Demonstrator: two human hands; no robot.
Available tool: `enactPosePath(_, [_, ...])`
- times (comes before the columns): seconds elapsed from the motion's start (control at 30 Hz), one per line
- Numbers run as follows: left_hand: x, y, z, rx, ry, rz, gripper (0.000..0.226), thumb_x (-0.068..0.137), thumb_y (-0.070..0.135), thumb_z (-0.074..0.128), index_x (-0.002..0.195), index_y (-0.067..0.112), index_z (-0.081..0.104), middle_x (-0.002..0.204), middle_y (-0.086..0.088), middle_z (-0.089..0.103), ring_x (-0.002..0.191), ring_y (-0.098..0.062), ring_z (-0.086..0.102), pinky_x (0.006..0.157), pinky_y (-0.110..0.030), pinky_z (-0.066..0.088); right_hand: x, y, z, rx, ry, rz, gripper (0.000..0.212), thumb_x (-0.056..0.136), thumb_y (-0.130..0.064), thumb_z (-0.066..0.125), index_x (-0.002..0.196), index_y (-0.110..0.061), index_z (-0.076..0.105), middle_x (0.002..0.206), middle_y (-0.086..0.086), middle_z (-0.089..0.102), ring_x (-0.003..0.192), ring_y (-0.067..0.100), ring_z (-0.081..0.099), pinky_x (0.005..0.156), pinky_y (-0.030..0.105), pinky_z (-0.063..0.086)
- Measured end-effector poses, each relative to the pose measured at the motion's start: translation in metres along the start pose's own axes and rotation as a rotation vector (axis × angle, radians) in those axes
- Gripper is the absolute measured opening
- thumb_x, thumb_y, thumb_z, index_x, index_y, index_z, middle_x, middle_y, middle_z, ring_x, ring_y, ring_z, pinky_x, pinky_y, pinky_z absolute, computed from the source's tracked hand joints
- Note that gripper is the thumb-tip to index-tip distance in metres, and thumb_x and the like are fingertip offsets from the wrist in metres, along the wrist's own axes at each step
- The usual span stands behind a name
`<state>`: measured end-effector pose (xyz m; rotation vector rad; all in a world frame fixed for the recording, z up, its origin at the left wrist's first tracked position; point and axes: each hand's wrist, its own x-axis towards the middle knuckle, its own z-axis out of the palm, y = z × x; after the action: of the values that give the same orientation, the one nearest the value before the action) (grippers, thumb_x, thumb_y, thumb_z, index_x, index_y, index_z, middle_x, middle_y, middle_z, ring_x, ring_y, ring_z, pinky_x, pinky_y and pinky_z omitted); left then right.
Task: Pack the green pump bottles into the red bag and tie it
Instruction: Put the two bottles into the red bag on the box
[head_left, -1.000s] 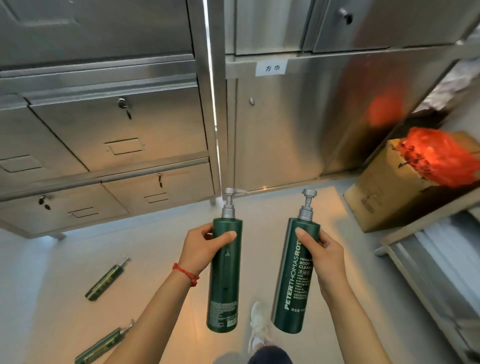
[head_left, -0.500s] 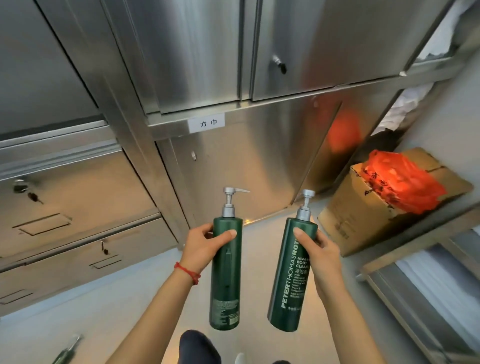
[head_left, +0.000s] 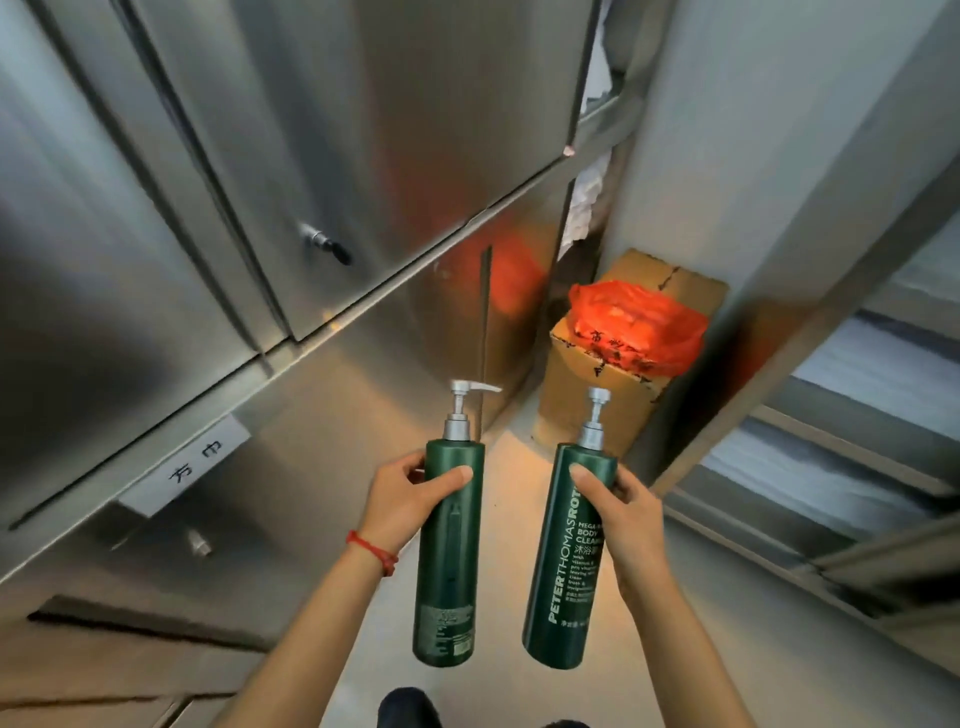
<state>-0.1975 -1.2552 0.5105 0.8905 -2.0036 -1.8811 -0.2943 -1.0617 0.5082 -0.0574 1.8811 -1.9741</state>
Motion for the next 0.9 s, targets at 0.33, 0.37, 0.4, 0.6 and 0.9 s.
enactPosePath(0.33, [0.13, 0.031, 0.102, 0.058, -0.314, 0.027, 0.01, 0.07, 0.021, 0.074, 0.075, 0.026, 0.067, 0.077, 0.007, 0.07, 0.068, -0.006, 0.066, 0.051, -0.012, 0.049, 0.079, -0.021, -0.062, 0.034, 0.323, -0.037, 0.015, 0.075, -0.023, 0.071, 0.087, -0.016, 0.068, 0.069, -0.005, 0.073, 0.063, 0.006, 0.066, 0.052, 0.014, 0.049])
enactPosePath(0.37, [0.143, 0.033, 0.115, 0.054, -0.327, 0.029, 0.01, 0.07, 0.021, 0.075, 0.074, 0.026, 0.068, 0.075, 0.008, 0.071, 0.069, -0.008, 0.066, 0.052, -0.013, 0.049, 0.093, -0.023, -0.071, 0.039, 0.341, -0.041, 0.013, 0.075, -0.022, 0.071, 0.087, -0.016, 0.068, 0.068, -0.007, 0.072, 0.062, 0.005, 0.066, 0.053, 0.013, 0.049])
enactPosePath(0.4, [0.156, 0.036, 0.129, 0.048, -0.336, 0.033, 0.01, 0.069, 0.021, 0.076, 0.073, 0.027, 0.069, 0.072, 0.009, 0.071, 0.07, -0.009, 0.066, 0.053, -0.014, 0.049, 0.108, -0.025, -0.079, 0.043, 0.355, -0.047, 0.011, 0.076, -0.021, 0.071, 0.086, -0.017, 0.069, 0.067, -0.008, 0.072, 0.061, 0.004, 0.065, 0.053, 0.013, 0.049])
enactPosePath(0.6, [0.224, 0.062, 0.201, 0.039, -0.359, 0.049, 0.01, 0.07, 0.017, 0.074, 0.071, 0.026, 0.07, 0.064, 0.013, 0.072, 0.063, -0.003, 0.065, 0.053, -0.013, 0.049, 0.198, -0.05, -0.126, 0.056, 0.385, -0.067, 0.008, 0.076, -0.017, 0.071, 0.084, -0.016, 0.069, 0.064, -0.011, 0.072, 0.059, 0.001, 0.064, 0.052, 0.012, 0.048])
enactPosePath(0.9, [0.318, 0.092, 0.269, 0.023, -0.326, 0.015, 0.016, 0.072, 0.011, 0.073, 0.085, 0.019, 0.069, 0.084, -0.005, 0.071, 0.075, -0.016, 0.067, 0.064, -0.022, 0.055, 0.317, -0.082, -0.162, 0.026, 0.364, -0.069, 0.01, 0.075, -0.019, 0.072, 0.084, -0.018, 0.067, 0.066, -0.01, 0.072, 0.06, 0.001, 0.065, 0.053, 0.012, 0.049])
